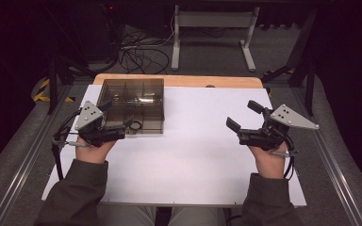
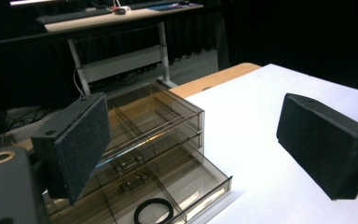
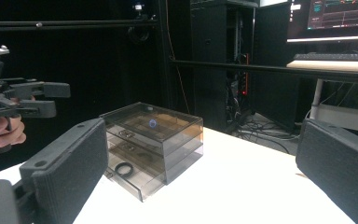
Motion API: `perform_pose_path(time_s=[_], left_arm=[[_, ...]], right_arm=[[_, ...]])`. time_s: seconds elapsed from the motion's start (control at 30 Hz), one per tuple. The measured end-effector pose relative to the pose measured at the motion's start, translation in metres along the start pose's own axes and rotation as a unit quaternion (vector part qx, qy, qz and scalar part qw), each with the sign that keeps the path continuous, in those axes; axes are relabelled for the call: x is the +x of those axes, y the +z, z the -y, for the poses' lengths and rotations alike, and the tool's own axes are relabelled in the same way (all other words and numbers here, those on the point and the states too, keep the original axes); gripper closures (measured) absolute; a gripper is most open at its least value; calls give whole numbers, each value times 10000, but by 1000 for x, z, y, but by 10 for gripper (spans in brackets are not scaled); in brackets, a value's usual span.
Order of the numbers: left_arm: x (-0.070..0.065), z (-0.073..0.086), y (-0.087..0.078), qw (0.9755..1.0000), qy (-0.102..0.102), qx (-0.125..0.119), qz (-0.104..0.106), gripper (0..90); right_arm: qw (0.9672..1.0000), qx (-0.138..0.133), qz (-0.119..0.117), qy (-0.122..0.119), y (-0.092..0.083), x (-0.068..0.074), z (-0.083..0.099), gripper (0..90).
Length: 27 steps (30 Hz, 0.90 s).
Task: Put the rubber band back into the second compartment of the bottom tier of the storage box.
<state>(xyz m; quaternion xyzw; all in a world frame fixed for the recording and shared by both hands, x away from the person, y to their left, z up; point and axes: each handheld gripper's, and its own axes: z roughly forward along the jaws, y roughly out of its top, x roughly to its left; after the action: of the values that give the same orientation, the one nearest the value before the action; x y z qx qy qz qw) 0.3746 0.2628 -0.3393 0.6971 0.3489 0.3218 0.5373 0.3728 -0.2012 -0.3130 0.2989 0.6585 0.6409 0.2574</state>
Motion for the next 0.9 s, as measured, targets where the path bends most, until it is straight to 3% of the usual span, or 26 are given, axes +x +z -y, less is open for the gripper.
perform_pose_path(time_s=[0.9], left_arm=[[3,-1,-29,9979,-23,-649,13,56]], right_arm=[[10000,1,94,19,-1,-4,5,31]])
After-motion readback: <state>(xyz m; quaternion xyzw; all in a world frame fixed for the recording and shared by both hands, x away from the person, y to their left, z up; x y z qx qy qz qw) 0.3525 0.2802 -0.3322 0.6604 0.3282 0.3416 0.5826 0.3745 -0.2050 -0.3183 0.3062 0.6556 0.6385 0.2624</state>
